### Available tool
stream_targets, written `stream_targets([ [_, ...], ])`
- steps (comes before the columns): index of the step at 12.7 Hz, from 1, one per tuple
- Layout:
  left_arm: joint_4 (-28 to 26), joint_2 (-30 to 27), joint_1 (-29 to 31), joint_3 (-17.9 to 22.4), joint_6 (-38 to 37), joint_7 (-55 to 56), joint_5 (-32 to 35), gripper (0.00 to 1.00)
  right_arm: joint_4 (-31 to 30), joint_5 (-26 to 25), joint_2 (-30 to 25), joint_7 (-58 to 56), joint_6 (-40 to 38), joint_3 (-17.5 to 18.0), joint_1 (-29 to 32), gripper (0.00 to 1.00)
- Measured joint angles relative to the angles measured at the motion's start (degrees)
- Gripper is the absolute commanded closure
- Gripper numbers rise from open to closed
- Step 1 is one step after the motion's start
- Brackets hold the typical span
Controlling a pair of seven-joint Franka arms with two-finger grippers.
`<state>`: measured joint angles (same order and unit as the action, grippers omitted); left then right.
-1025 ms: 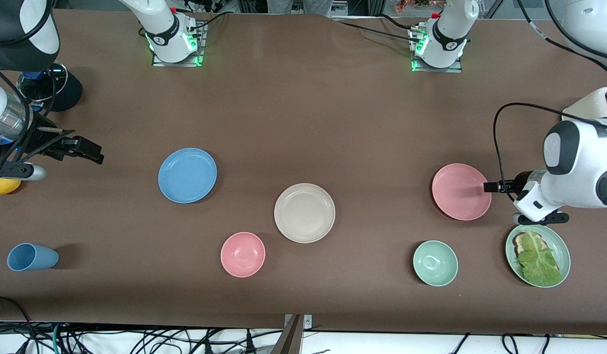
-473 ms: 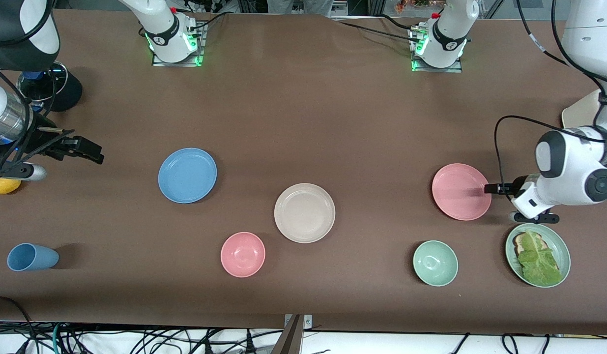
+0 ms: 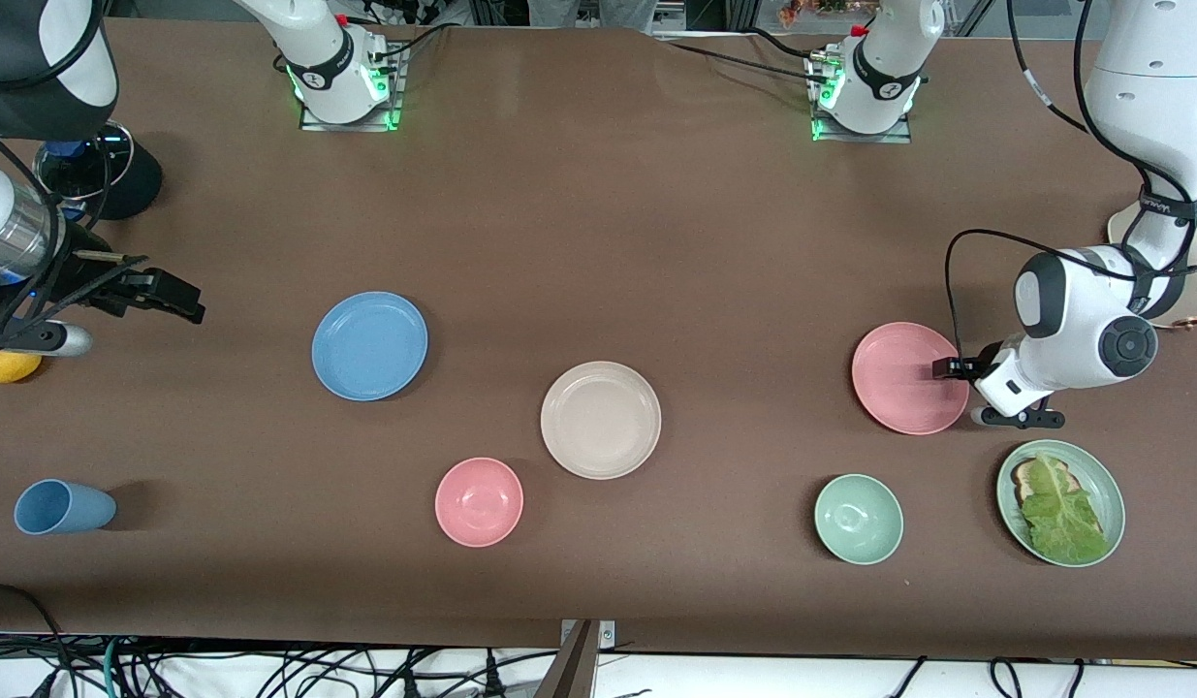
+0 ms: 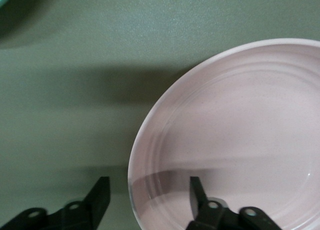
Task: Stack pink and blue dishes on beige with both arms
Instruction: 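Close the left gripper on the pink plate rim and lift it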
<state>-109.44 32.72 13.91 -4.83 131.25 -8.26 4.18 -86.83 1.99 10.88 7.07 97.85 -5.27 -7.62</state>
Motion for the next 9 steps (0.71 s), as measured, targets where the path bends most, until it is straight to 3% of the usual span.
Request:
stream_targets([
  [6,0.54,-0.66,-0.04,-0.25,-0.54,0.02,0.00,1.00,0.00,0.00,0.00,0.00,0.00,0.00,0.00,0.00],
  [9,4.99,-1.72,-0.05,-1.62,-8.66,2.79,-0.04,1.00,0.00,0.00,0.00,0.00,0.00,0.00,0.00,0.00],
])
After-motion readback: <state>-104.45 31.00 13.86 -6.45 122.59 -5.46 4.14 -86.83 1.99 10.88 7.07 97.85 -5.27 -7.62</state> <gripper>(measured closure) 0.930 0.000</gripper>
